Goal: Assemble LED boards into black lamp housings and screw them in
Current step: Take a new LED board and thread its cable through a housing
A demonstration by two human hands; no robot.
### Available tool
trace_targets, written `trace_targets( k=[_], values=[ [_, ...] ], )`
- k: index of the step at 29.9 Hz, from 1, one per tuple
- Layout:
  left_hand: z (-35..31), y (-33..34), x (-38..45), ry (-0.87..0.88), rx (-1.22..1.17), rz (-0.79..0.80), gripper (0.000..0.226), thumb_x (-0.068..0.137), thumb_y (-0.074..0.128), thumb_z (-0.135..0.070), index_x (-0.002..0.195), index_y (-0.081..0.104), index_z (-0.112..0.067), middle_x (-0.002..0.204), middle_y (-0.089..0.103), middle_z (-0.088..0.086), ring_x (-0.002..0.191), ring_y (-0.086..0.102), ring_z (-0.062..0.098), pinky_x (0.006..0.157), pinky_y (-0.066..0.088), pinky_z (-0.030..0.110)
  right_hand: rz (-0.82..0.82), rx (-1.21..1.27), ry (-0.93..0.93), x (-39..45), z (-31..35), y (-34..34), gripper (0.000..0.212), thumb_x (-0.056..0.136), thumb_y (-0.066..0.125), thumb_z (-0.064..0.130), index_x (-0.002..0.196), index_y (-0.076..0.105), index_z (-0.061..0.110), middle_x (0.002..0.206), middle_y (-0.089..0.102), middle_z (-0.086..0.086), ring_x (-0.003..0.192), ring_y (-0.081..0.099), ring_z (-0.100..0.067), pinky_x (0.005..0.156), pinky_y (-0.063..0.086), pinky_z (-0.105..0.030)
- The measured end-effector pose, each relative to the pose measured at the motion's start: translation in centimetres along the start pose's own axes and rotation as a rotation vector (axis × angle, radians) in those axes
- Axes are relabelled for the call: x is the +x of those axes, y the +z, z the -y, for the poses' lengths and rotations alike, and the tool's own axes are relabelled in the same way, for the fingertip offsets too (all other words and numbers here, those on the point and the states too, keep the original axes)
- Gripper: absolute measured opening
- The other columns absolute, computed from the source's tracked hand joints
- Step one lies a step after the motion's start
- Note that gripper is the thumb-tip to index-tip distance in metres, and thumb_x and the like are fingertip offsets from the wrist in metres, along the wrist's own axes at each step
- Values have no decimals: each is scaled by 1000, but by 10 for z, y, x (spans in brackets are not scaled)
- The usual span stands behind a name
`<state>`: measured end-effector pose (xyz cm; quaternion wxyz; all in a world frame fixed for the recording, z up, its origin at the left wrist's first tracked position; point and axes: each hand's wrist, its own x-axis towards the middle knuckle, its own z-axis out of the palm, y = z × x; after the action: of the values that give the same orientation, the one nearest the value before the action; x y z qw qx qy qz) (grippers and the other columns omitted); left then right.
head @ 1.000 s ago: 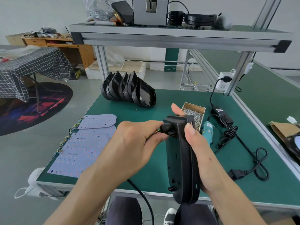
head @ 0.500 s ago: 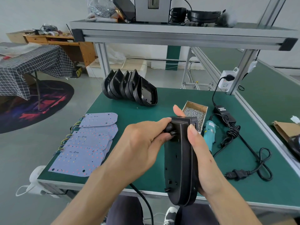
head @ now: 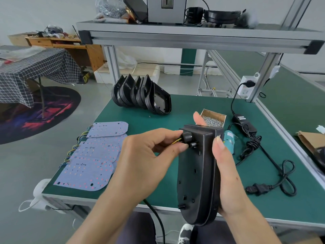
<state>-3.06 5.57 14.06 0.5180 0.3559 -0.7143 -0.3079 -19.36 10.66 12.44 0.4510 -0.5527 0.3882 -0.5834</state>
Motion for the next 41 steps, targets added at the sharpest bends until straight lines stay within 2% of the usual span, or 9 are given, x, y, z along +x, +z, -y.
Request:
trace_targets(
  k=[3, 9, 17, 22, 29, 31, 35, 39, 41],
  values=[
    [1, -1, 2, 35, 42, 27, 32, 86, 72, -42, 118, 71, -46, 97, 77, -26, 88, 74, 4, 84, 60, 26, 7, 15, 13, -2, 0, 1, 69, 86, 58, 84, 149, 47, 56, 162, 46, 11, 156, 32, -19, 126, 17, -64],
    [2, -2, 4, 93, 105, 72, 31, 92, 71, -35, 123, 72, -34, 88, 75, -11, 81, 70, 14, 74, 55, 34, 24, -2, 45, -2, 2, -2, 70, 87, 55, 85, 150, 43, 58, 162, 43, 16, 155, 32, -14, 126, 19, -63],
    [9, 0, 7, 79, 100, 82, 36, 90, 74, -27, 124, 69, -34, 85, 75, -8, 78, 69, 17, 73, 54, 35, 13, -7, 75, -1, -2, -5, 69, 86, 56, 85, 149, 44, 60, 155, 52, 19, 147, 45, -10, 123, 26, -63],
    [12, 0, 6, 60, 121, 103, 28, 91, 74, -27, 118, 78, -26, 84, 74, -6, 78, 69, 19, 73, 54, 36, 0, 15, 75, -2, -2, -4, 70, 86, 56, 84, 150, 45, 57, 161, 45, 16, 154, 33, -10, 127, 20, -57],
    [9, 3, 3, -18, 136, 112, 38, 92, 67, -37, 127, 60, -53, 90, 76, -19, 79, 70, 16, 75, 58, 35, -42, -68, 76, 2, -5, -3, 69, 85, 53, 86, 149, 41, 61, 150, 54, 24, 147, 43, -4, 123, 29, -56],
    [10, 3, 0, -67, 120, 120, 35, 92, 66, -40, 123, 64, -56, 86, 76, -18, 77, 71, 19, 75, 60, 39, -57, -145, 45, 5, -4, -4, 64, 87, 52, 81, 147, 42, 62, 142, 58, 24, 137, 52, -2, 119, 38, -49],
    [11, -1, -8, -5, 170, 125, 32, 91, 59, -52, 122, 66, -55, 87, 74, -3, 78, 65, 31, 70, 59, 43, -29, -208, -13, 3, 0, -8, 73, 88, 56, 81, 153, 43, 49, 144, 59, 12, 133, 54, -6, 105, 40, -14],
    [12, 4, -15, 65, 228, 45, 40, 93, 61, -51, 133, 63, -49, 69, 60, -6, 58, 44, 10, 54, 41, 25, -2, -167, -19, -1, 2, -7, 66, 92, 56, 69, 153, 44, 48, 144, 60, 15, 130, 55, -5, 107, 40, -15],
    [18, 5, -17, 36, 150, 10, 41, 91, 64, -51, 131, 61, -55, 64, 52, -5, 58, 35, 6, 52, 35, 22, -1, -189, -8, -3, 4, -7, 71, 89, 57, 76, 153, 42, 49, 146, 58, 16, 135, 52, -2, 107, 37, -10]
  ],
)
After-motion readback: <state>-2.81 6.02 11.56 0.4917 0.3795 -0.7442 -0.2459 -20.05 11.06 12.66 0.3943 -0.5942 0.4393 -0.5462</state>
